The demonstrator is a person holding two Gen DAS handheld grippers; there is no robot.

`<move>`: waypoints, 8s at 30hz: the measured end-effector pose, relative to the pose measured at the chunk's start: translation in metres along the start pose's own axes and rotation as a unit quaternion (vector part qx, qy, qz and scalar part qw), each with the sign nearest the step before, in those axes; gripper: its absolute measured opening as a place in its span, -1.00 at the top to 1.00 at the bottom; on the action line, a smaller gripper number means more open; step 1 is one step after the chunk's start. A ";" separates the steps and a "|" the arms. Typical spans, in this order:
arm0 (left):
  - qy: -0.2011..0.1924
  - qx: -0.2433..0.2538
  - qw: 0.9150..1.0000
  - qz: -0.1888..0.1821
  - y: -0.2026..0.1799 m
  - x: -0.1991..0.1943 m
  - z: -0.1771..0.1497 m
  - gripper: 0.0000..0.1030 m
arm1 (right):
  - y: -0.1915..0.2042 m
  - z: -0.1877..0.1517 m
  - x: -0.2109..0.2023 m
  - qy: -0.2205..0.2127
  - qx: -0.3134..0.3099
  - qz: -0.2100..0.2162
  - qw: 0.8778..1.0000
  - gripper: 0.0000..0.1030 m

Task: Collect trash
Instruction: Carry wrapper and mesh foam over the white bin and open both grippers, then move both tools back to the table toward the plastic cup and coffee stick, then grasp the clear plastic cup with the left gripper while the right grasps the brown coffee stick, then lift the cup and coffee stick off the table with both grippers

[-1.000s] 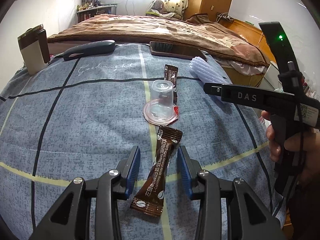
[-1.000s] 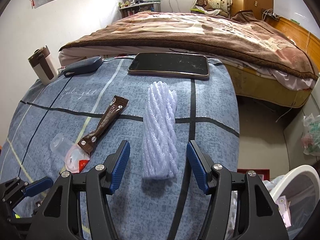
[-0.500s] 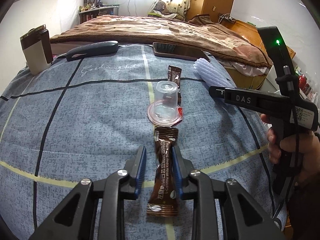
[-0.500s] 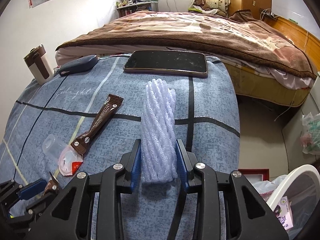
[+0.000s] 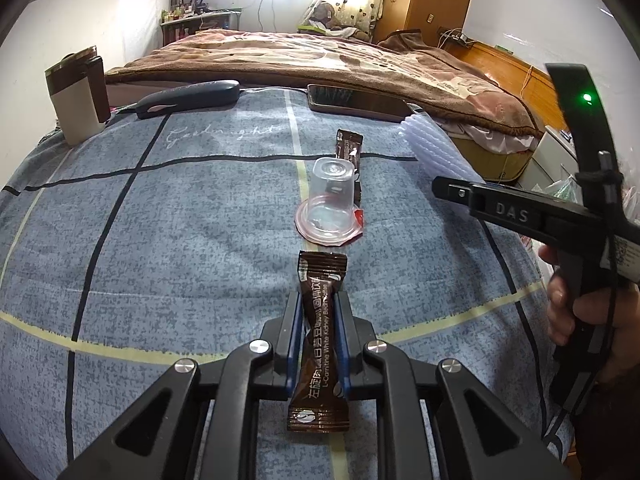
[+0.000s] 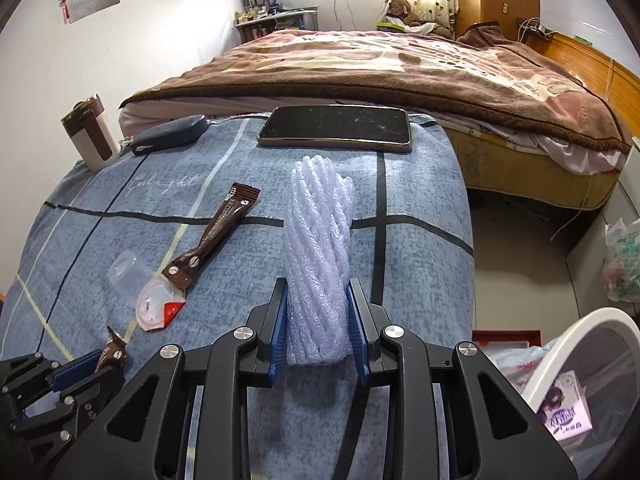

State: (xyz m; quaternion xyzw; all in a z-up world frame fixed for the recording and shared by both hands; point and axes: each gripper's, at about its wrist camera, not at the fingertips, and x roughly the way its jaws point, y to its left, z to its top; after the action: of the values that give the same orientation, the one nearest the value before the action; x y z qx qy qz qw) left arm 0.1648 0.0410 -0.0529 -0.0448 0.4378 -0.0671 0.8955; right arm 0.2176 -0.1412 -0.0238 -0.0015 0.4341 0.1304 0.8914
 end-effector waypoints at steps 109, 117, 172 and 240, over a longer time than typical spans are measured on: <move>-0.042 0.147 0.977 -0.148 -0.234 -0.048 0.010 -0.09 | -0.155 -0.120 -0.149 -0.055 0.166 -0.126 0.976 -0.06; -0.064 0.125 0.983 -0.120 -0.190 -0.058 0.014 -0.09 | -0.128 -0.108 -0.151 -0.083 0.149 -0.110 0.979 -0.06; -0.019 -0.005 1.000 -0.015 0.007 0.038 0.059 0.40 | 0.015 0.010 -0.042 -0.050 0.018 -0.047 0.997 -0.06; -0.079 -0.028 0.996 0.035 0.084 -0.028 0.041 0.41 | 0.083 0.024 0.025 -0.005 0.015 -0.030 0.999 0.56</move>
State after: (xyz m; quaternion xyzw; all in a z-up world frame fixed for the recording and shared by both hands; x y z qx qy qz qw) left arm 0.1865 0.1291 -0.0174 -0.0602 0.3688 -0.0196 0.9274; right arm 0.2317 -0.0524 -0.0189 -0.0002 0.4314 0.0972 0.8969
